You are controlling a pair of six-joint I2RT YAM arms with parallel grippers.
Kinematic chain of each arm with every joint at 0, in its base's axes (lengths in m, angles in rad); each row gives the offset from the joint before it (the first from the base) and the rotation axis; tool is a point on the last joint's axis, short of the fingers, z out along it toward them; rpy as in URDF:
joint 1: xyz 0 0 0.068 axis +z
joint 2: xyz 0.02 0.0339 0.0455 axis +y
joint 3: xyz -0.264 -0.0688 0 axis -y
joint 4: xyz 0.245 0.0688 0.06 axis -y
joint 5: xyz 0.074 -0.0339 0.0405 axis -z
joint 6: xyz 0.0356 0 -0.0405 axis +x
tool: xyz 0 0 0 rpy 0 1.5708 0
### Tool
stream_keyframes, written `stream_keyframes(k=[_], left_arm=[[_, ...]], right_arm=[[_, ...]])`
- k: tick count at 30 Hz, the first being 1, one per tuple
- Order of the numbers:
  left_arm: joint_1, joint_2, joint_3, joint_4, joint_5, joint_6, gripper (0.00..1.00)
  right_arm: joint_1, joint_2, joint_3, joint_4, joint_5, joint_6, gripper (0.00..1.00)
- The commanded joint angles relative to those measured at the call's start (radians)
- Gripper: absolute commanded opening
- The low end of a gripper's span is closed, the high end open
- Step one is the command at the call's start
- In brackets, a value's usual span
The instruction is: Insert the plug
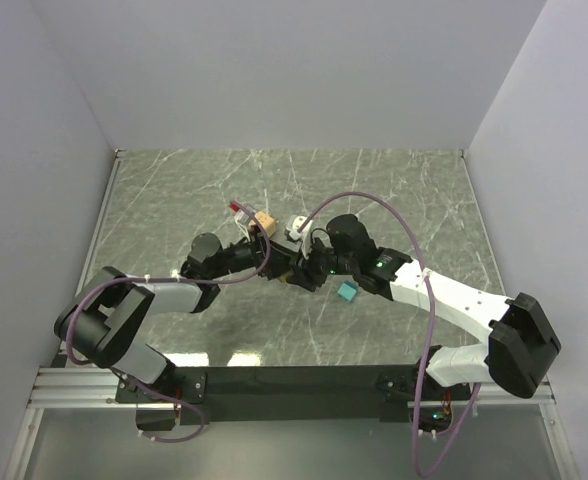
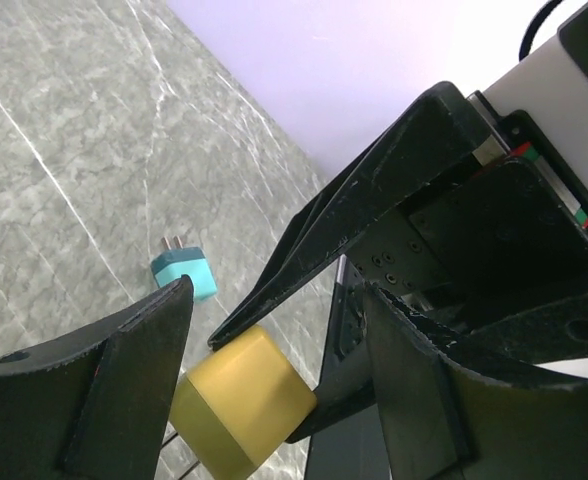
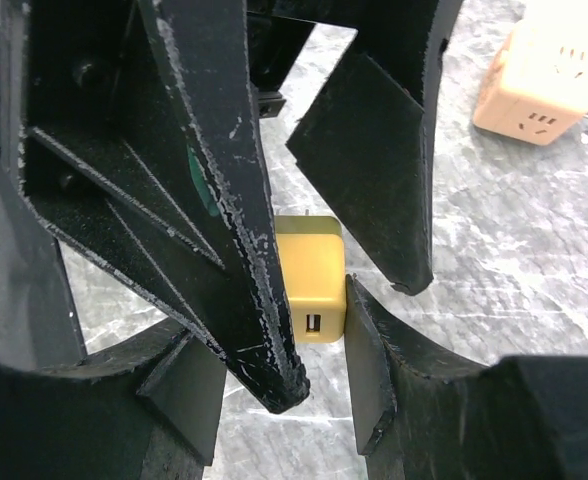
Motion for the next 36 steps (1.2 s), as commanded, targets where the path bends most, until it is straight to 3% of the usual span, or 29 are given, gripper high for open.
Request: stream_keyframes(k=[1,3,5,6,8,15,19,23,36], left_arm=[[-0.114,-0.029,-0.012,0.023,0.202,0.005,0.75],[-0.088,-0.084,-0.018,-0.028,0.120,0.052,0.77],[-0.054,-0.184,-0.014,-0.182,0.032,0.162,0.79],[-0.048,-0.225,-0.009,-0.244,-0.090,0.199,0.80],[-0.045,-0.342,-0.001,-0.336,-0.202,0.295,0.81],[-0.076,-0.572,-0.112,-0.352,-0.489,0.536,0.82],[-0.170,-0.560,-0.150,-0.338,-0.639,0.696,0.82],[-0.209,-0.541,-0.178,-0.274,-0.689,0.802,0.81],[-0.306,-0.403,-0.072,-0.231,-0.770,0.954,0.81]], right_arm=[[-0.029,0.002,0.110,0.323,0.213,0.029,0.00],[-0.029,0.002,0.127,0.288,0.229,0.042,0.00],[-0.029,-0.001,0.143,0.231,0.259,0.049,0.00],[-0.029,-0.007,0.148,0.211,0.275,0.057,0.00],[-0.032,-0.016,0.153,0.164,0.320,0.091,0.00],[-0.073,-0.071,0.194,0.019,0.352,0.241,0.00],[-0.084,-0.076,0.261,-0.059,0.325,0.307,0.00],[-0.083,-0.072,0.309,-0.149,0.254,0.341,0.00],[-0.080,-0.016,0.354,-0.278,0.125,0.339,0.00]])
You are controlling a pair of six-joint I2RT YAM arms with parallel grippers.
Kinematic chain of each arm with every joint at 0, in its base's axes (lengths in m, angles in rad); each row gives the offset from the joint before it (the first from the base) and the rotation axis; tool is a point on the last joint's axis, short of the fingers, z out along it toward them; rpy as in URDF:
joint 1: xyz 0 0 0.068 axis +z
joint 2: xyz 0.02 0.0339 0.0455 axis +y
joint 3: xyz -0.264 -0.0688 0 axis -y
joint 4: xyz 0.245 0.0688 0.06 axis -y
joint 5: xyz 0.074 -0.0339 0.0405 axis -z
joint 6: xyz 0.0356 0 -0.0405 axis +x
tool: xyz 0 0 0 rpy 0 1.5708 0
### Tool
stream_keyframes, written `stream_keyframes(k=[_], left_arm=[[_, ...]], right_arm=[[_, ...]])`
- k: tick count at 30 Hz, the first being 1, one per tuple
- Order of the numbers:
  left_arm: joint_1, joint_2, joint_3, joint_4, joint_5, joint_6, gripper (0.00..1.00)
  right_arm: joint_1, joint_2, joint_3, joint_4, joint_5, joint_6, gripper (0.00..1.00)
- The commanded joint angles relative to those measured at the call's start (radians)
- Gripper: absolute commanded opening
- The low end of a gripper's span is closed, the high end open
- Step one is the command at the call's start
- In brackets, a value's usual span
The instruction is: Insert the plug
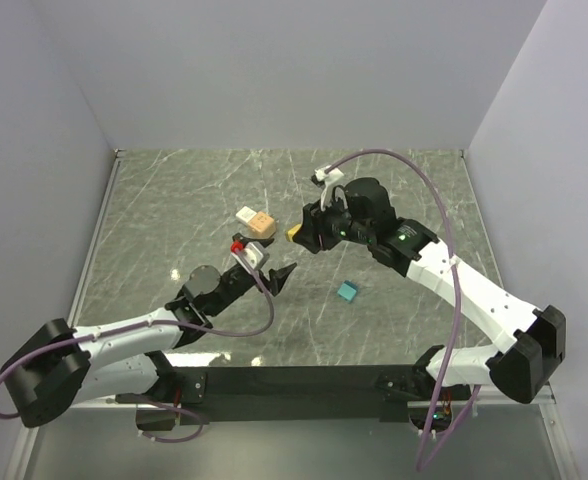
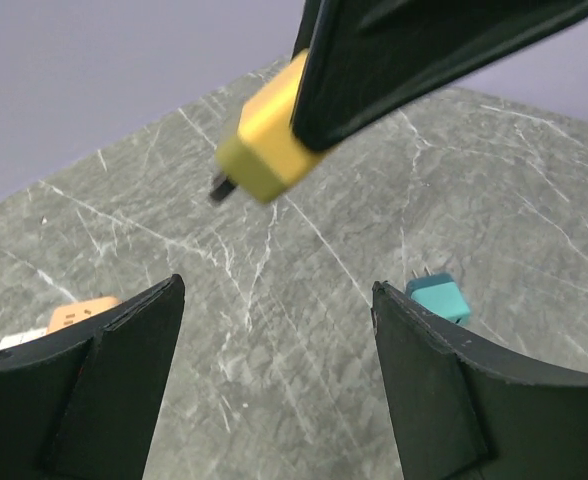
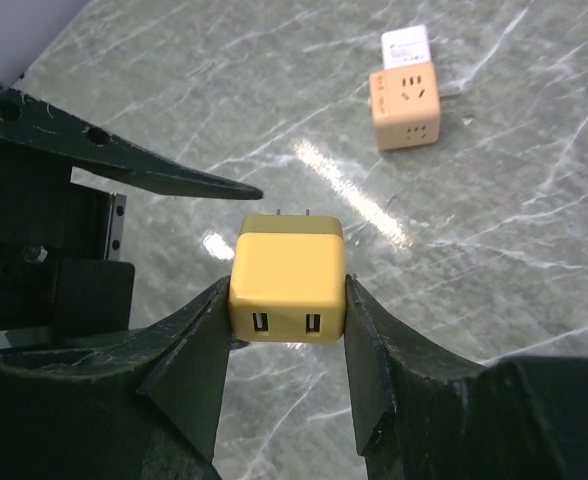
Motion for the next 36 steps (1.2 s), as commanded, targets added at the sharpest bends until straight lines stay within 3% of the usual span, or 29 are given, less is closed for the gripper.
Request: stream_keyframes(k=[1,10,16,22,24,25,28,31,36], left_arm=[[-0.029,0.043,0.061,0.081,-0.036,0.063,0.81],[-0.052,0.132,0.121,0.093,-0.053,0.097,0.78],[-0.063,0.191,0.152,0.084,-0.027,0.094,0.55],[-0.074,0.231,0.152,0.125,-0.025,0.086,0.45],[-0.075,0.241,0.155,0.128,-0.024,0.080,0.36],[-0.077,0.244,0.153,0.134,-0.021,0.073,0.21],[-0.077,0.242,0.145,0.151,-0.019,0.042,0.00],[-0.078,0.238,0.144,0.150,-0.014,-0.009,0.00],[-0.077,0.238,0.175,0.104,-0.025,-0.105,0.00]], right_arm=[[0.001,0.021,0.060,-0.028,-0.047,-0.003,0.00],[0.009,0.071,0.084,-0.066,-0.081,-0.040,0.00],[0.010,0.086,0.100,-0.080,-0.099,-0.057,0.00],[0.010,0.095,0.107,-0.071,-0.116,-0.052,0.00],[0.010,0.095,0.103,-0.061,-0.112,-0.046,0.02],[0.010,0.094,0.097,-0.058,-0.110,-0.043,0.03],[0.012,0.080,0.083,-0.034,-0.092,-0.028,0.07],[0.013,0.074,0.077,-0.020,-0.069,-0.017,0.15],[0.023,0.066,0.067,-0.006,-0.030,-0.011,0.37]])
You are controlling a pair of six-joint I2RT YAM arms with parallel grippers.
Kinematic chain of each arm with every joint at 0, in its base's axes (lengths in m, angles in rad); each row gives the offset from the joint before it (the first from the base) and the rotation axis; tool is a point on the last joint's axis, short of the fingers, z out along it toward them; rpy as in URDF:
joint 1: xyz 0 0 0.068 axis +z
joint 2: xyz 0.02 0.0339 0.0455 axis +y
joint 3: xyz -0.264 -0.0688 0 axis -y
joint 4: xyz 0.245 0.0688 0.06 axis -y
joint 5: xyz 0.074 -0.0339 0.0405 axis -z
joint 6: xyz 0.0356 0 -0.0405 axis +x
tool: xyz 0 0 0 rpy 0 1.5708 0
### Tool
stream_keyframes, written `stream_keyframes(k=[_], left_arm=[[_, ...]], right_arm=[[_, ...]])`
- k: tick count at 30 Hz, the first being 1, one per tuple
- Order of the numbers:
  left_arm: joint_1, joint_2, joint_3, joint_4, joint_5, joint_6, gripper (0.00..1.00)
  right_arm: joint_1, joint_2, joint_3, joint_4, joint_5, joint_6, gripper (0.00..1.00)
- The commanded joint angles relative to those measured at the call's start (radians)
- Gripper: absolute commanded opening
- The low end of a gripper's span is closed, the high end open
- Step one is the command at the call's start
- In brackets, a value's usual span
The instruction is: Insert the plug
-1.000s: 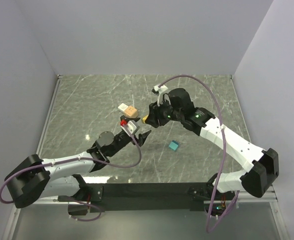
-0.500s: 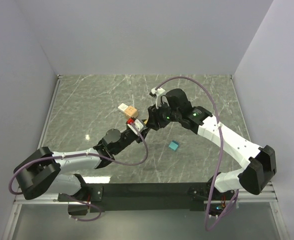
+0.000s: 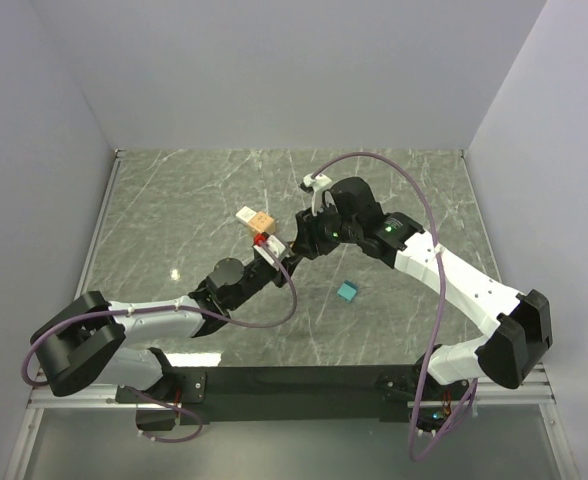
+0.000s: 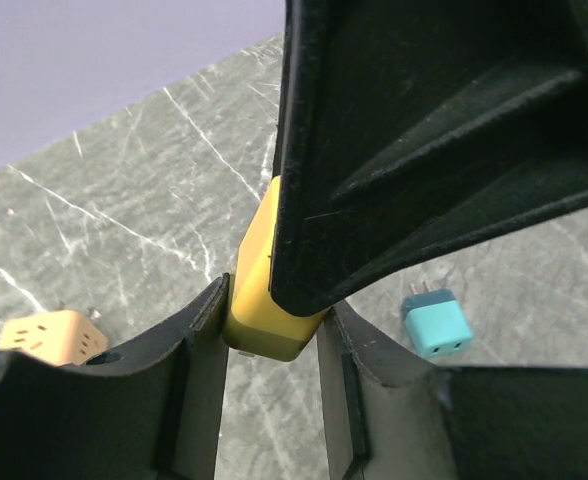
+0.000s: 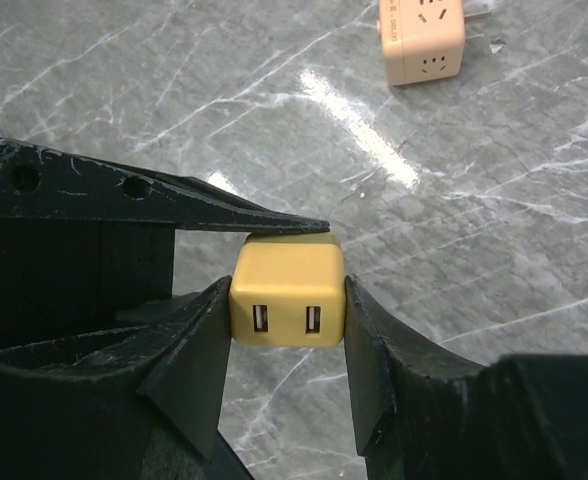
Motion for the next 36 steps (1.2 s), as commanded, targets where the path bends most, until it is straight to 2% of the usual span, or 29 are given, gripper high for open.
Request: stream_keyframes(k=[1,3,4,5,8,16,20,27,33,36], left_arm=[[-0.018,-0.002,0.061,0.026,0.039,-0.138,0.00],[-0.018,-0.002,0.065,0.016,0.025,-0.162,0.00],[-0.016,-0.004,0.065,0.016,0.025,-0.184,0.00],[-0.018,-0.005,0.062,0.018,0.025,-0.195,0.00],[-0.018,-0.006,0.062,0.019,0.034,-0.239,0.00],[-0.018,-0.041,0.053,0.016,-0.026,-0.351,0.00],[-0.015,-0.059,0.051,0.018,-0.058,-0.406,0.00],[-0.015,-0.102,0.048,0.004,-0.058,-0.429,0.00],[-0.013,-0.119,0.039,0.000,-0.064,-0.434,0.00],[-0.013,-0.121,0.039,-0.005,-0.064,-0.431,0.00]], right_arm=[[0.017,-0.038,0.012,0.120,0.019,0.013,0.41],[0.018,-0.060,-0.006,0.141,0.048,0.019,0.65],[0.017,-0.067,-0.011,0.149,0.056,0.020,0.69],[0.018,-0.083,-0.016,0.163,0.079,0.023,0.79],[0.018,-0.112,-0.042,0.189,0.102,0.033,0.89],[0.017,-0.149,-0.060,0.168,0.170,0.043,0.88],[0.026,-0.161,-0.069,0.171,0.162,0.048,0.81],[0.047,-0.135,-0.066,0.172,0.151,0.042,0.78],[0.066,-0.118,-0.066,0.177,0.127,0.034,0.67],[0.072,-0.112,-0.068,0.186,0.119,0.030,0.52]])
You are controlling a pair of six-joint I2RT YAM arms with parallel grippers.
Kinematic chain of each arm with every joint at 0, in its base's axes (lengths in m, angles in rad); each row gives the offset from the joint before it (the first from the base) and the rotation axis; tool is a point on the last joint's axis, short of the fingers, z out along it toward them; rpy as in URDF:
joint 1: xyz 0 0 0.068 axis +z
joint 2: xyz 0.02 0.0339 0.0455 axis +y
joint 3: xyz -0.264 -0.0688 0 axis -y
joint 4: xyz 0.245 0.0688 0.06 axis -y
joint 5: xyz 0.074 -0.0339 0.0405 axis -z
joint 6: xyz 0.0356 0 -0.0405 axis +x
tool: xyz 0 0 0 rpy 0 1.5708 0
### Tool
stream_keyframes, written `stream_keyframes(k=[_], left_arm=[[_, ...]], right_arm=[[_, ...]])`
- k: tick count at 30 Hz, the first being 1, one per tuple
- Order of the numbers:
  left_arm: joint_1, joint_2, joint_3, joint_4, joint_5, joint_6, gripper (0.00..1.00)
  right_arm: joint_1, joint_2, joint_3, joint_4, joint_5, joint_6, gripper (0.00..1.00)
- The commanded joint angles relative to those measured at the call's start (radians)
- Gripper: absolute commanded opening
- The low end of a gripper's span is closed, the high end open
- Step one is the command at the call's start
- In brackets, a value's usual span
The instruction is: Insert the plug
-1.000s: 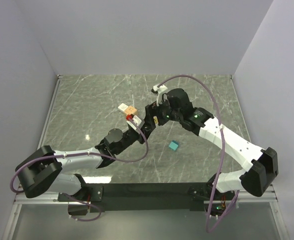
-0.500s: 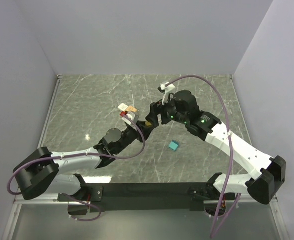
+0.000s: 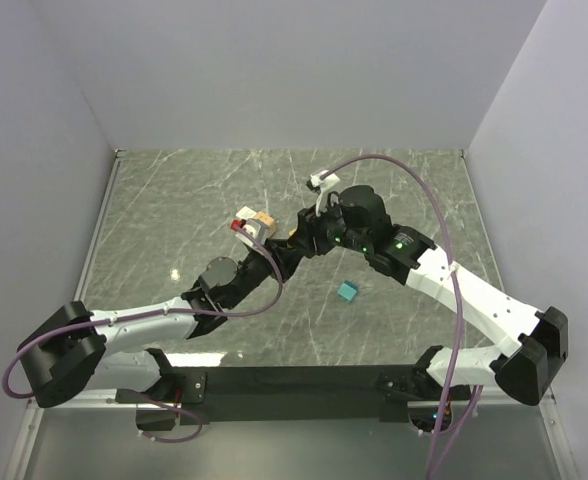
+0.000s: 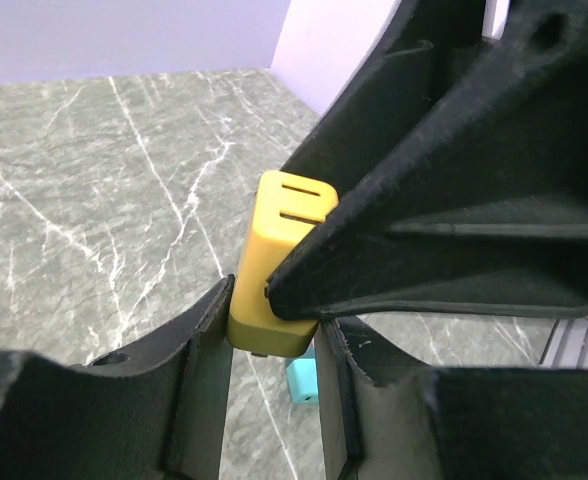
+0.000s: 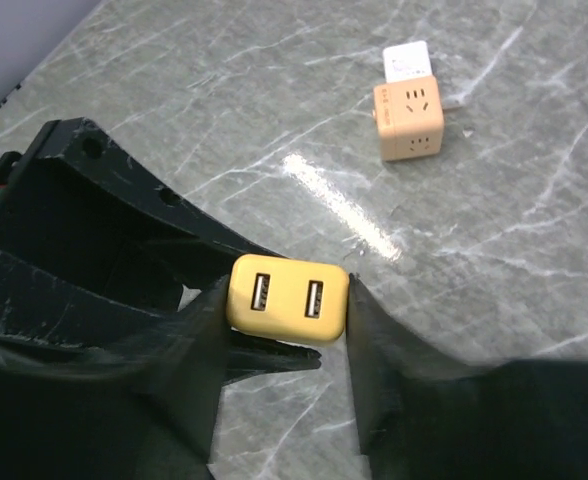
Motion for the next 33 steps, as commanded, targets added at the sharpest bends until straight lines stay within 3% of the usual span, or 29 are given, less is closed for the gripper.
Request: stream_keyframes(k=[1,4,5,6,8,9,15,19,24,33], left_arm=[[0.000,-0.029,0.010,0.035,-0.009,-0.009,0.00],[0.000,-0.040,0.001,0.032,-0.021,-0.015,0.02],[-0.002,-0.046,-0.002,0.025,-0.028,-0.016,0.07],[-0.001,-0.063,-0.003,0.016,-0.033,-0.016,0.25],[0.004,-0.080,-0.013,-0.019,-0.053,-0.018,0.44],[0.012,-0.101,-0.019,-0.031,-0.062,-0.022,0.58],[0.059,-0.219,-0.089,-0.152,-0.111,-0.050,0.93],[0.131,-0.308,-0.143,-0.264,-0.156,-0.087,0.94],[0.278,-0.426,-0.198,-0.329,-0.059,-0.102,0.94],[0.358,-0.462,-0.201,-0.366,-0.019,-0.087,0.94]], right_arm=[[0.010,0.010,-0.003,0.045,-0.008,-0.014,0.36],[0.012,0.022,-0.007,0.071,-0.011,-0.017,0.07],[0.010,0.029,-0.010,0.083,-0.012,-0.022,0.03],[0.010,0.033,-0.010,0.097,-0.006,-0.025,0.00],[0.010,0.059,0.006,0.141,0.017,-0.041,0.00],[0.005,0.071,0.019,0.152,0.029,-0.049,0.00],[-0.036,0.249,0.175,0.201,-0.015,-0.178,0.00],[-0.062,0.394,0.227,0.255,-0.089,-0.294,0.00],[-0.105,0.515,0.254,0.315,-0.263,-0.396,0.00],[-0.150,0.667,0.295,0.500,-0.373,-0.489,0.00]])
